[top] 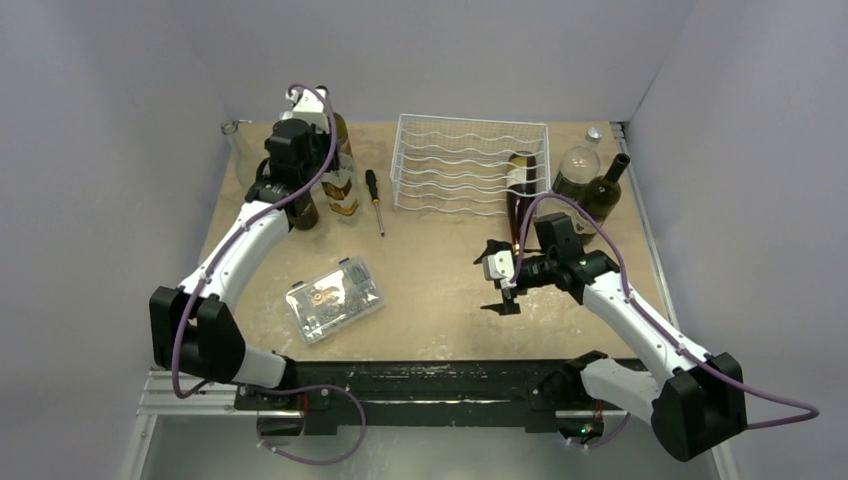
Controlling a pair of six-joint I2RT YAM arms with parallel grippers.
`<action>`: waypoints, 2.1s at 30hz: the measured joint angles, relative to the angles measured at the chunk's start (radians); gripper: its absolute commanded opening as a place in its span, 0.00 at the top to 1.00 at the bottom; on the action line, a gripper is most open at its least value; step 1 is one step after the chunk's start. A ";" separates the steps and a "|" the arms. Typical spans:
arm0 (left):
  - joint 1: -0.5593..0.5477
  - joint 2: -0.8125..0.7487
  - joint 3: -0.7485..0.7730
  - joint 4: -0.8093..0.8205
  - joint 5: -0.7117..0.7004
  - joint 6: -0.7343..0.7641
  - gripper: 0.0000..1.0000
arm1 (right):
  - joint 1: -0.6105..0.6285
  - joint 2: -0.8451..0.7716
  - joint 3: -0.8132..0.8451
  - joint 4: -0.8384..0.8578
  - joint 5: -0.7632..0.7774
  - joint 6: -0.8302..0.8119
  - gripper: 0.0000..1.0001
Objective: Take the wine bottle off the wine rack
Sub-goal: Place the wine bottle at the center of the board.
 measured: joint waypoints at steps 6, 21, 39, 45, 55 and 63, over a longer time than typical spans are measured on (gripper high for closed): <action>0.001 0.065 0.048 0.022 -0.061 0.011 1.00 | 0.000 0.000 0.001 -0.005 0.000 -0.005 0.01; 0.011 0.126 0.083 0.052 -0.154 -0.005 0.36 | 0.000 0.013 0.005 -0.012 0.001 -0.012 0.01; 0.015 -0.069 0.158 -0.038 -0.054 -0.058 0.00 | -0.011 0.014 0.008 -0.021 0.001 -0.018 0.01; 0.015 -0.253 0.132 -0.114 0.078 -0.098 0.00 | -0.052 -0.001 0.020 -0.024 -0.007 -0.017 0.01; 0.016 -0.468 -0.055 -0.213 0.285 -0.198 0.00 | -0.131 -0.034 0.037 -0.023 -0.026 0.045 0.01; 0.016 -0.610 -0.210 -0.272 0.433 -0.297 0.00 | -0.158 -0.084 0.058 0.029 0.035 0.288 0.01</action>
